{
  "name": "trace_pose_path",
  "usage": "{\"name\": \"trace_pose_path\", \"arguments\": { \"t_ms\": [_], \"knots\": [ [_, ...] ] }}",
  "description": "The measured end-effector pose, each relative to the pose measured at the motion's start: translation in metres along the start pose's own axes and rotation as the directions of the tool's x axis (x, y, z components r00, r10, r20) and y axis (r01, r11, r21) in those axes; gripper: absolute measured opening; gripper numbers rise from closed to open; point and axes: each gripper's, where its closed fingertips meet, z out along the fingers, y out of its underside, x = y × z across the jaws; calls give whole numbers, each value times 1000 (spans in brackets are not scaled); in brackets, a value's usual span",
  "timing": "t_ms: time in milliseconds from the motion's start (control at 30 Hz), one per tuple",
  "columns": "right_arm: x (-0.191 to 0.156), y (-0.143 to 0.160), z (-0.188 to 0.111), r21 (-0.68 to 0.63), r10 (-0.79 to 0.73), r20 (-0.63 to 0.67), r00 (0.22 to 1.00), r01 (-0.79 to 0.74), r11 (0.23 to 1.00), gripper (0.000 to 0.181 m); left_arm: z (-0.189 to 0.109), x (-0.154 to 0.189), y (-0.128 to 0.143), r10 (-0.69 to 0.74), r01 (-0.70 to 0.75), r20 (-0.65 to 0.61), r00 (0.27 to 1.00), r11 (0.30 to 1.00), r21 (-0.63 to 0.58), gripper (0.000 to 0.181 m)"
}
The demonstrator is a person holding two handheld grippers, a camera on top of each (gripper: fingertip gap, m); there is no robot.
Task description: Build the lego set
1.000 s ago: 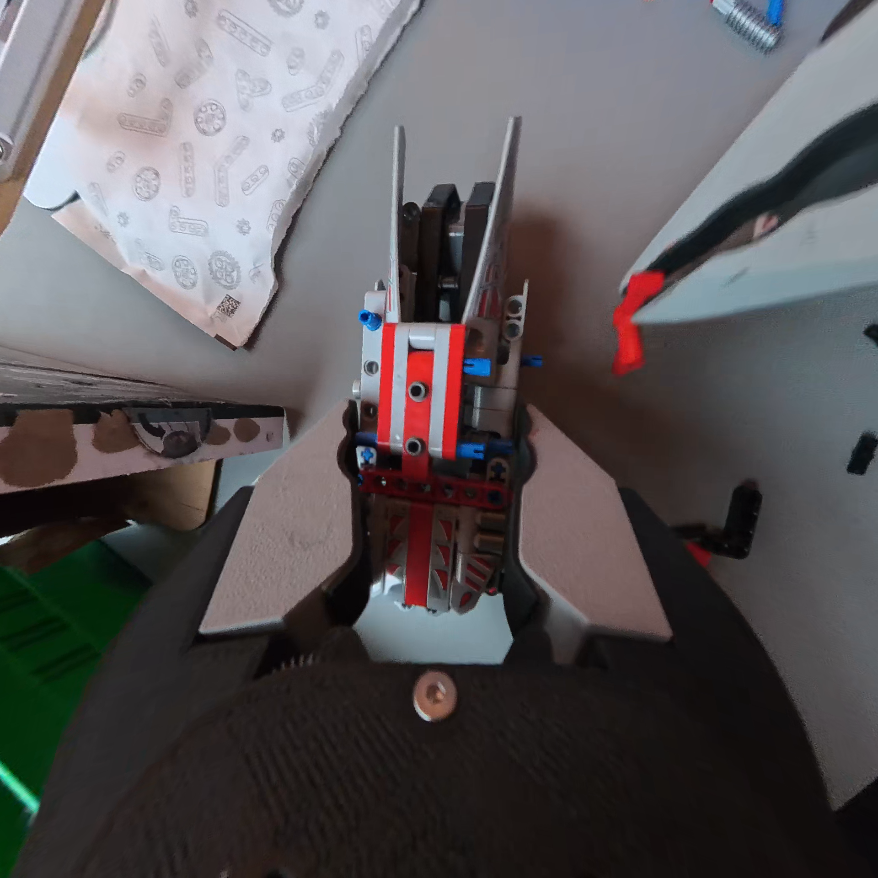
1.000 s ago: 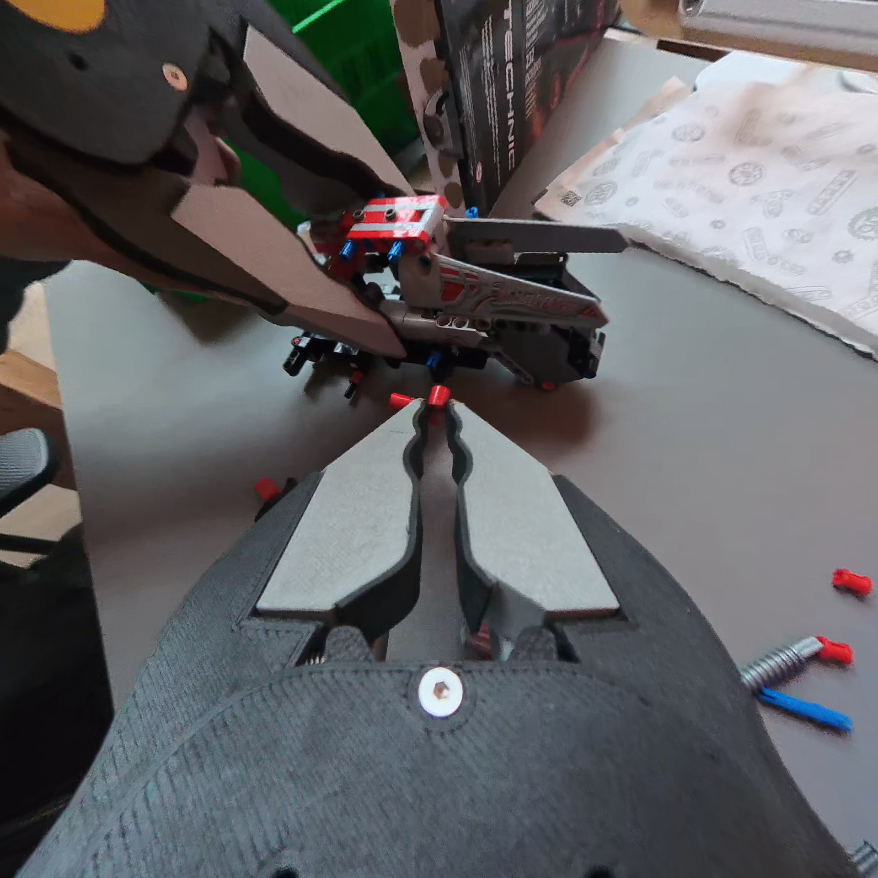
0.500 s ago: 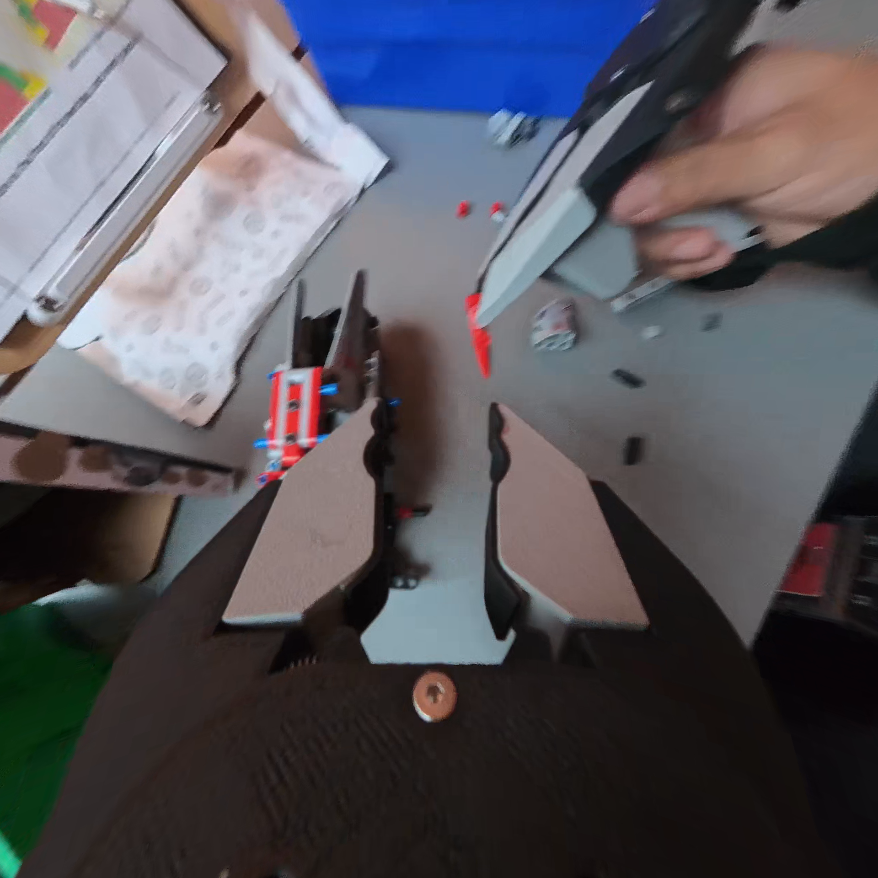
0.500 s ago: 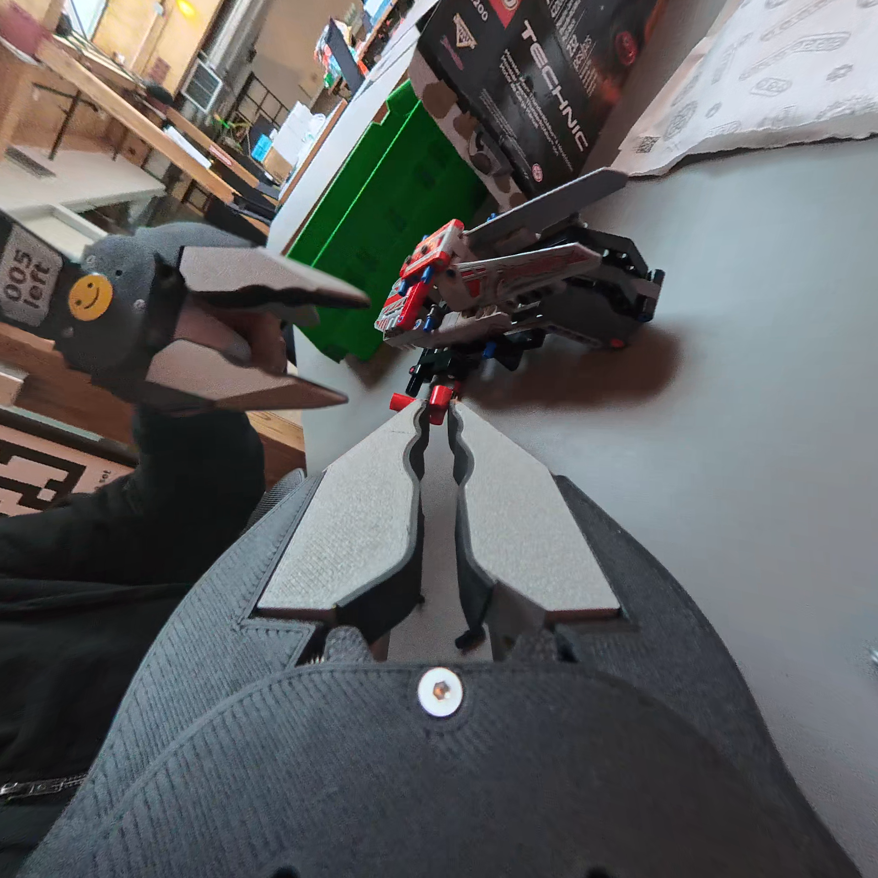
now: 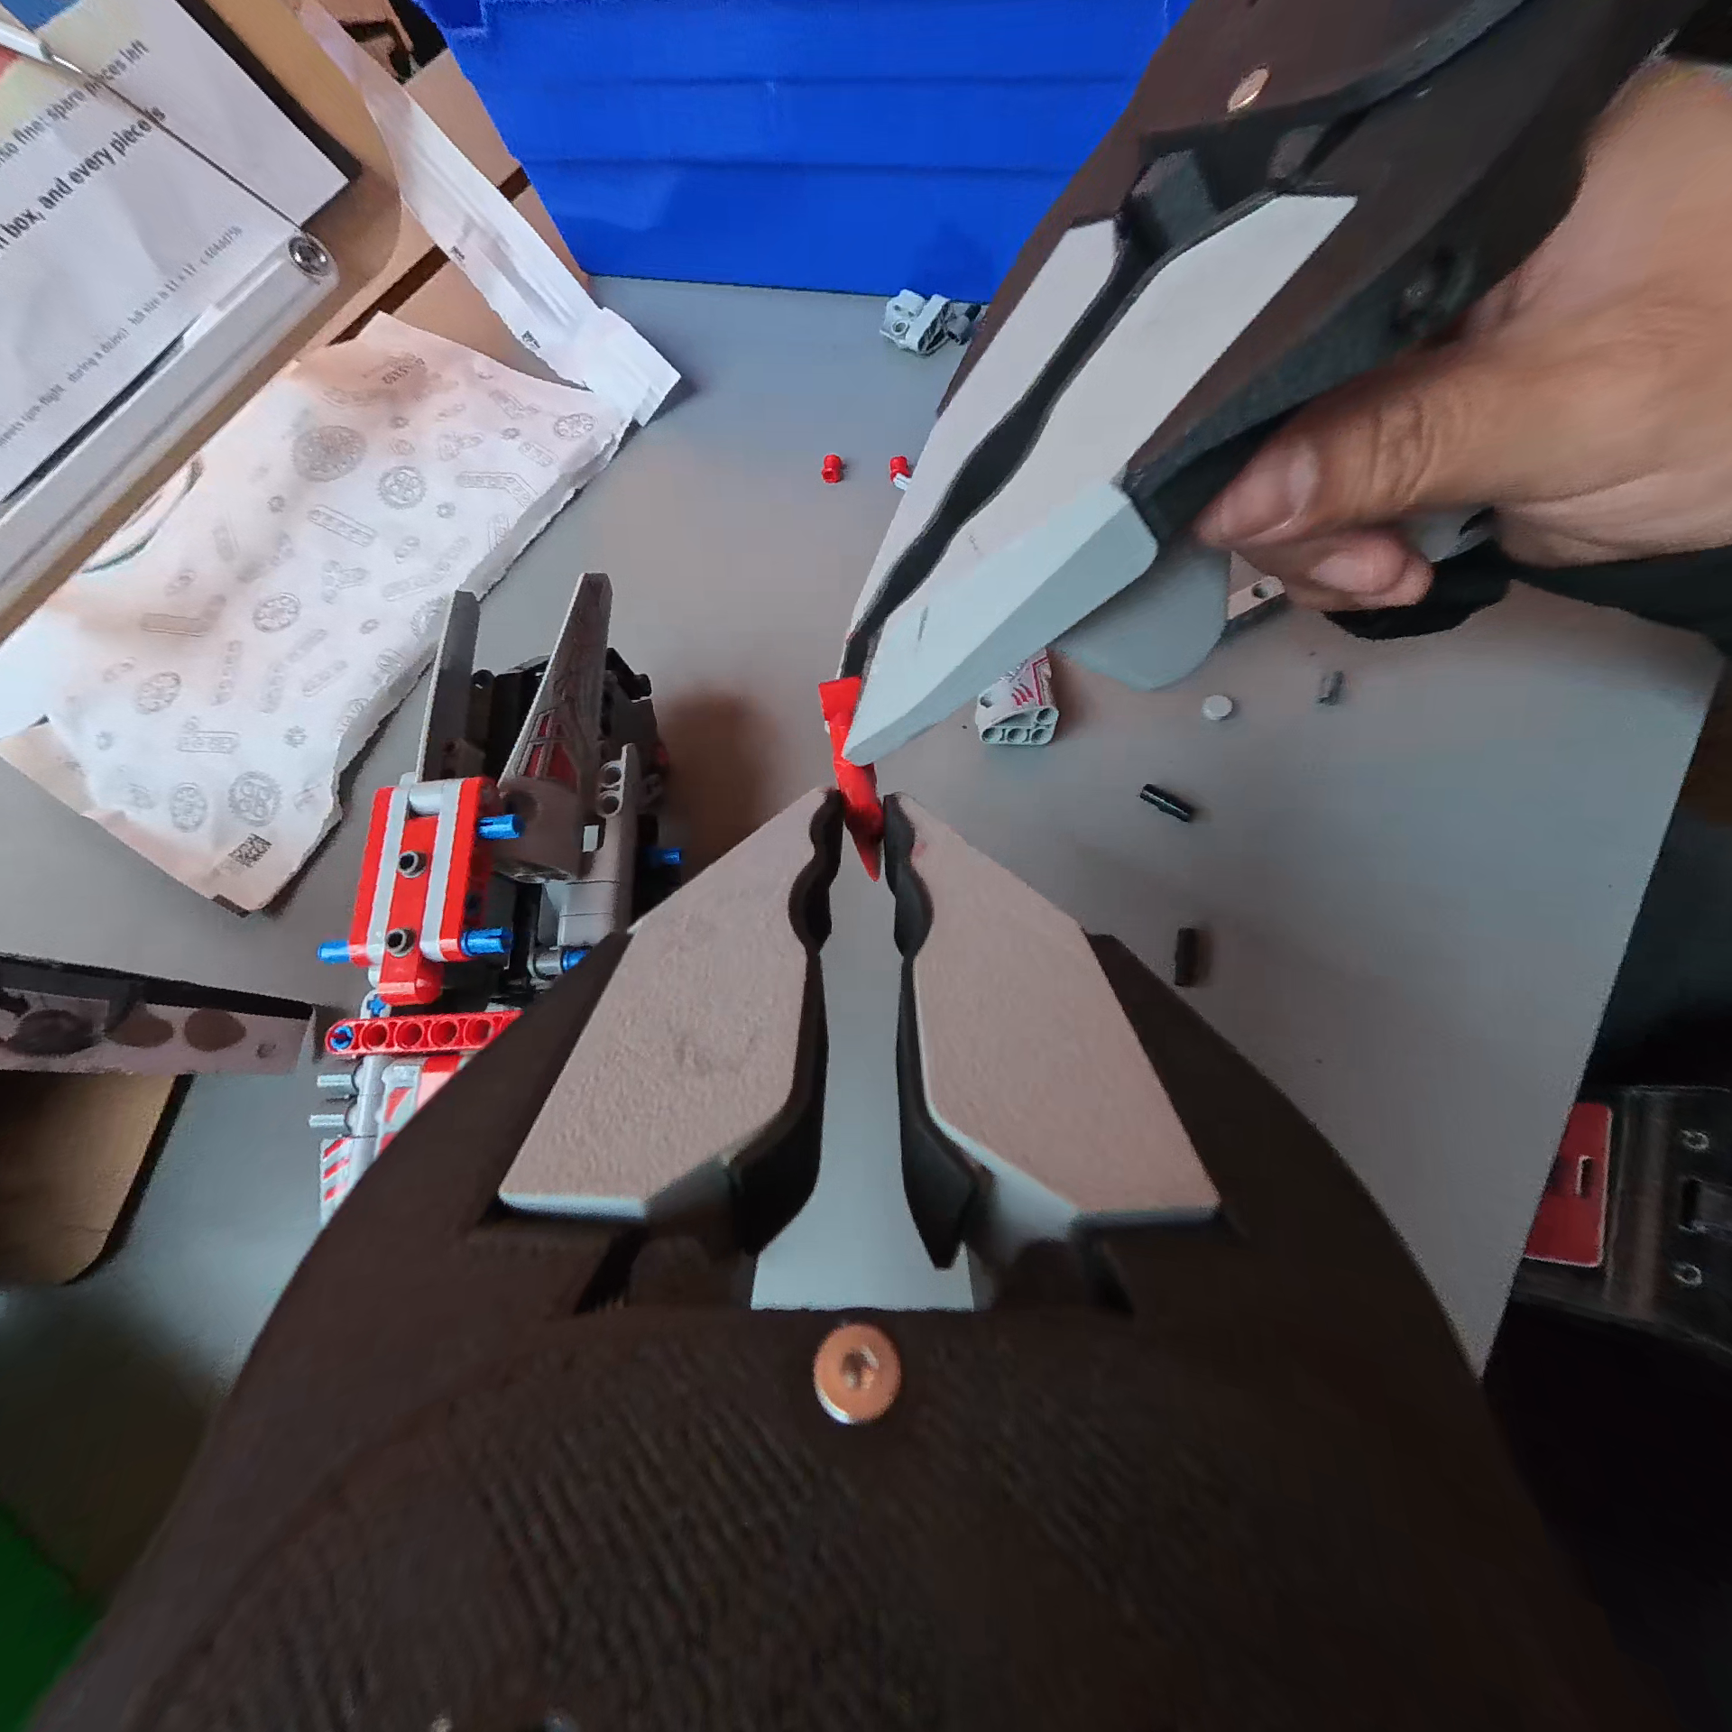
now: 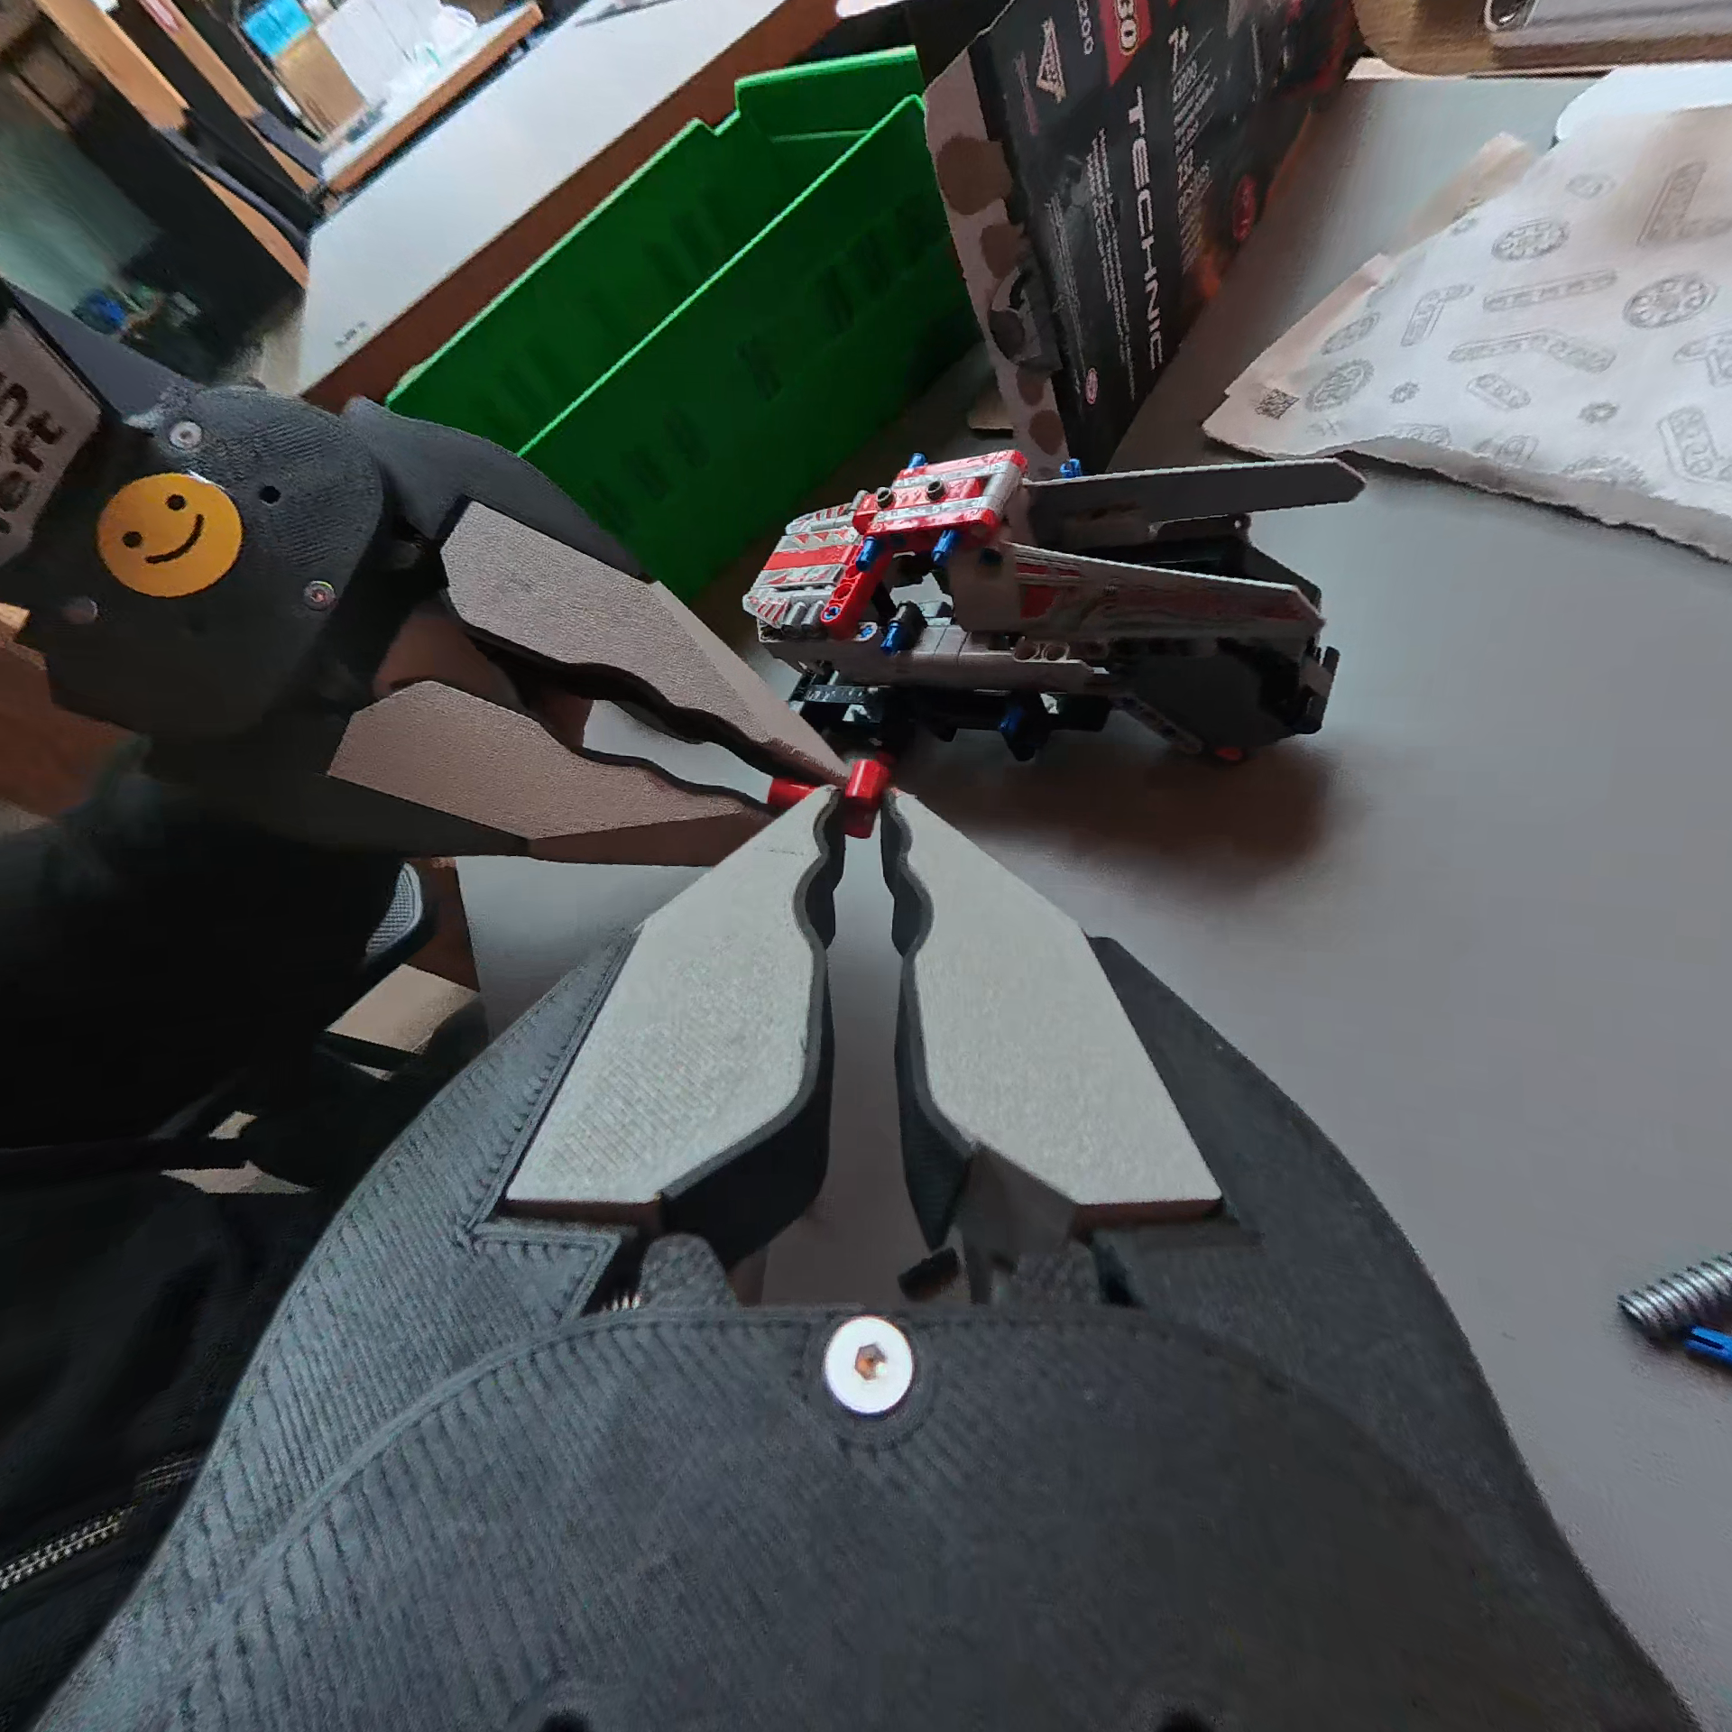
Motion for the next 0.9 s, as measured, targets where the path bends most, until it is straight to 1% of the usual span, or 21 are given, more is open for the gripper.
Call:
{"name": "trace_pose_path", "arguments": {
  "t_ms": [200,267,333,367,400,433,467,500,533,567,633,700,733,800,867,900],
  "knots": [
    [4,2,1,-12,-49,-50,998,48,999,3,5,-2,2,-26,26,6,1000,999,21,5],
    [5,1,1,-11,-124,-83,989,124,992,3,4,-4,1,-25,24,32,999,999,43,5],
    [7,0,1,-21,-213,-144,966,212,977,3,5,-8,1,-14,11,80,997,999,43,5],
    [9,0,2,-39,-247,-181,952,244,969,4,6,-11,2,5,-9,118,993,999,35,5],
    [20,3,1,-81,-276,-260,925,264,961,3,5,-14,3,22,-29,158,987,999,38,5],
    [41,8,-4,-162,-344,-381,858,304,939,0,0,-10,-5,15,-29,142,990,995,97,4],
    [55,13,-7,-215,-400,-432,808,339,916,0,-10,-5,-13,-16,-2,114,993,988,155,4],
    [48,17,-3,-176,-359,-360,861,315,933,0,-17,-4,-17,-21,3,101,995,985,174,5],
    [32,15,3,-101,-267,-235,934,250,963,0,-21,-2,-18,-16,1,86,996,985,171,5],
    [22,10,4,-49,-205,-166,965,199,979,0,-21,0,-17,-26,15,67,997,986,165,5],
    [25,0,1,-15,-199,-192,961,200,980,0,-20,3,-16,-69,64,21,997,983,172,5],
    [30,-4,-7,-6,-216,-219,952,220,976,0,-21,8,-18,-142,152,-68,988,970,191,5],
    [27,-6,-11,11,-214,-206,955,221,975,1,-23,9,-21,-174,195,-111,978,958,211,5],
    [17,-10,-17,47,-184,-135,974,191,980,2,-28,14,-26,-244,293,-218,945,928,232,5],
    [2,-19,-23,98,-169,-56,984,174,980,10,-34,22,-33,-296,387,-341,892,891,239,5],
    [-6,-23,-27,115,-167,-19,986,168,979,10,-38,25,-36,-318,431,-394,862,869,242,6]
  ]
}}
